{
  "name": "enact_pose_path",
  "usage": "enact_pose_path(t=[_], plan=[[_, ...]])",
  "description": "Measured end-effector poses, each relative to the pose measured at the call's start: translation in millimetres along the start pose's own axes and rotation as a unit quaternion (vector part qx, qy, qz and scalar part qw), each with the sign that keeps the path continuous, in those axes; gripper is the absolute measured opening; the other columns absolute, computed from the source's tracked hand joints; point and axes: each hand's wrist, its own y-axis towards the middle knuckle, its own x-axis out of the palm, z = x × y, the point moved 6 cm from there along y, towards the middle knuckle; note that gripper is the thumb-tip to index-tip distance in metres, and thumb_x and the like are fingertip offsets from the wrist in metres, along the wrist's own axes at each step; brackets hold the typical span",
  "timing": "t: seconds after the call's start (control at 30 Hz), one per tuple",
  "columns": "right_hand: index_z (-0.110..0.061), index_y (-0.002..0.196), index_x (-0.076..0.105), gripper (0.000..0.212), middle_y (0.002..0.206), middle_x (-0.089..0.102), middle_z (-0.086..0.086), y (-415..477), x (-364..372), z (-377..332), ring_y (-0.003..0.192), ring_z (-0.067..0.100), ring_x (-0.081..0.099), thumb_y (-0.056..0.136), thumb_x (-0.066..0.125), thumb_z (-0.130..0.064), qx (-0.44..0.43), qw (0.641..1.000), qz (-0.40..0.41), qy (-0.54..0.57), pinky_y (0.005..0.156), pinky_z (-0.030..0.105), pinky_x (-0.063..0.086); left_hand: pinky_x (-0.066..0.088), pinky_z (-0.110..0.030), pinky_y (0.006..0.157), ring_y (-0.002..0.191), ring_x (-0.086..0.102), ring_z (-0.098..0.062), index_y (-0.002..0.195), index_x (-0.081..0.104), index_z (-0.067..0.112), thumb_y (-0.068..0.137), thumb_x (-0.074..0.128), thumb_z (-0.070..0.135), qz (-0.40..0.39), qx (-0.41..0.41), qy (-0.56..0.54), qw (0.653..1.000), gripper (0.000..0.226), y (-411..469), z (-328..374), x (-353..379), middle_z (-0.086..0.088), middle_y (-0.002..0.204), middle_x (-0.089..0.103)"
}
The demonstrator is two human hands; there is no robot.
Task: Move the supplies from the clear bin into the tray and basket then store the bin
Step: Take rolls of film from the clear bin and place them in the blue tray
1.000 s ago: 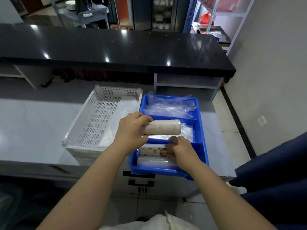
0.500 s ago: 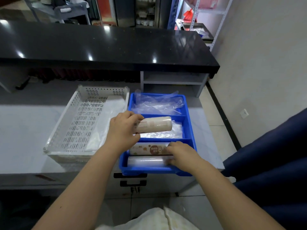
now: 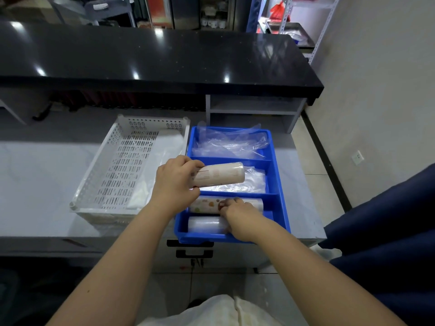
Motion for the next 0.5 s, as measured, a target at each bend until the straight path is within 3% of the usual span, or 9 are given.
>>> enact_pose_path(t=[0.17, 0.37, 0.43, 0.5], plan=[[-0.018, 0.129, 0.042, 0.056, 0.13, 0.044, 0.006, -13, -5, 6, 0.114, 0.024, 0.041, 0.079, 0.068, -0.015, -0.012, 0.998, 0.057, 0.039, 0.097, 0.042, 0.043, 0.042, -0.038, 0.082, 0.097, 0.05, -0.02, 0.117, 0.061, 0.027, 0.062, 0.076, 0.018, 0.015, -0.007, 0.005, 1.0, 0.058, -2, -9, -6, 0.003, 0.108, 0.057], [-0.03, 0.127, 0.037, 0.048, 0.124, 0.053, 0.002, -33, -14, 5, 0.108, 0.019, 0.047, 0.086, 0.063, -0.03, 0.012, 0.987, 0.091, 0.134, 0.087, 0.04, 0.047, 0.043, -0.037, 0.078, 0.093, 0.05, -0.018, 0.117, 0.06, 0.028, 0.062, 0.077, 0.019, 0.026, -0.01, 0.012, 1.0, 0.058, -3, -18, -11, 0.004, 0.105, 0.056], [-0.028, 0.125, 0.039, 0.043, 0.125, 0.05, -0.001, -42, -28, 4, 0.107, 0.017, 0.044, 0.088, 0.062, -0.029, 0.002, 0.982, 0.129, 0.14, 0.081, 0.033, 0.041, 0.043, -0.037, 0.078, 0.093, 0.05, -0.018, 0.117, 0.06, 0.028, 0.062, 0.077, 0.02, 0.022, -0.011, 0.014, 1.0, 0.058, -5, -21, -9, 0.005, 0.105, 0.056], [-0.023, 0.126, 0.043, 0.042, 0.127, 0.048, -0.002, -52, -48, 8, 0.112, 0.017, 0.04, 0.088, 0.062, -0.024, -0.014, 0.975, 0.176, 0.134, 0.087, 0.029, 0.035, 0.041, -0.035, 0.078, 0.094, 0.05, -0.018, 0.117, 0.06, 0.029, 0.062, 0.077, 0.02, 0.017, -0.012, 0.012, 1.0, 0.058, -6, -21, -6, 0.006, 0.105, 0.056]])
